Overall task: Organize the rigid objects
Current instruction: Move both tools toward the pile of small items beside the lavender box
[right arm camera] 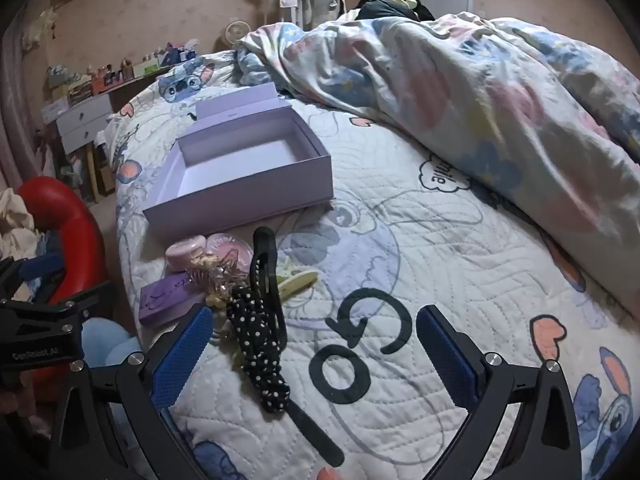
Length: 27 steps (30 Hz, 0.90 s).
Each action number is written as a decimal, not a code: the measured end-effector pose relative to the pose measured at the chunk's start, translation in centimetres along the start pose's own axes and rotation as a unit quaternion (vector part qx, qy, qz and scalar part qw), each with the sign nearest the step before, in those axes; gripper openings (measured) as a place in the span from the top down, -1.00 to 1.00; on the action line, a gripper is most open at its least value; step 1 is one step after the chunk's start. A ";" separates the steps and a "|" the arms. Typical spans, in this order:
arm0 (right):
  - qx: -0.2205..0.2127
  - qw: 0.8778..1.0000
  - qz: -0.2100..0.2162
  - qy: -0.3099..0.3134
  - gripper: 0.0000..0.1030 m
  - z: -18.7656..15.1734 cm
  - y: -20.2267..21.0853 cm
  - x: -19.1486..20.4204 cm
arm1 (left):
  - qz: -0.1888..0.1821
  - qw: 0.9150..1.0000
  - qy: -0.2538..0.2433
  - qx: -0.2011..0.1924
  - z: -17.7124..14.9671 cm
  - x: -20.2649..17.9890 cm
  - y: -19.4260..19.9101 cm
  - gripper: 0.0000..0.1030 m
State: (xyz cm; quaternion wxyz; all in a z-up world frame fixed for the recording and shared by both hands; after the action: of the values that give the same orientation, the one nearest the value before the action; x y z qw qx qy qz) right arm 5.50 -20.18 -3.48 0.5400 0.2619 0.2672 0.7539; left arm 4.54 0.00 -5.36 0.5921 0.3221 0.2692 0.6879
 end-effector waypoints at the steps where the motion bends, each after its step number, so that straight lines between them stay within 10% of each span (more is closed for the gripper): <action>1: 0.000 1.000 0.000 0.000 -1.00 0.0 0.0 0.0 | -0.002 1.000 0.000 0.003 0.0 0.0 0.0 -1.00; 27: -0.014 1.000 0.011 0.003 -1.00 0.3 0.1 -0.1 | -0.014 1.000 -0.009 0.000 0.8 -0.8 0.6 -1.00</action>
State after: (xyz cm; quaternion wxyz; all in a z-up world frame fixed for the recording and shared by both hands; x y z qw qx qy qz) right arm 5.67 -20.22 -3.25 0.5343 0.2551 0.2555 0.7643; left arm 4.85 -0.93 -4.47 0.6038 0.3245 0.2688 0.6767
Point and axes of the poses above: each gripper's, at about its wrist camera, not at the fingertips, and y roughly against the way its jaws point, x to its left, z to its top, the point moved 7 cm from there along -y, roughly the way its jaws point, and after that the axes turned 9 degrees about z, right-handed, at the moved point
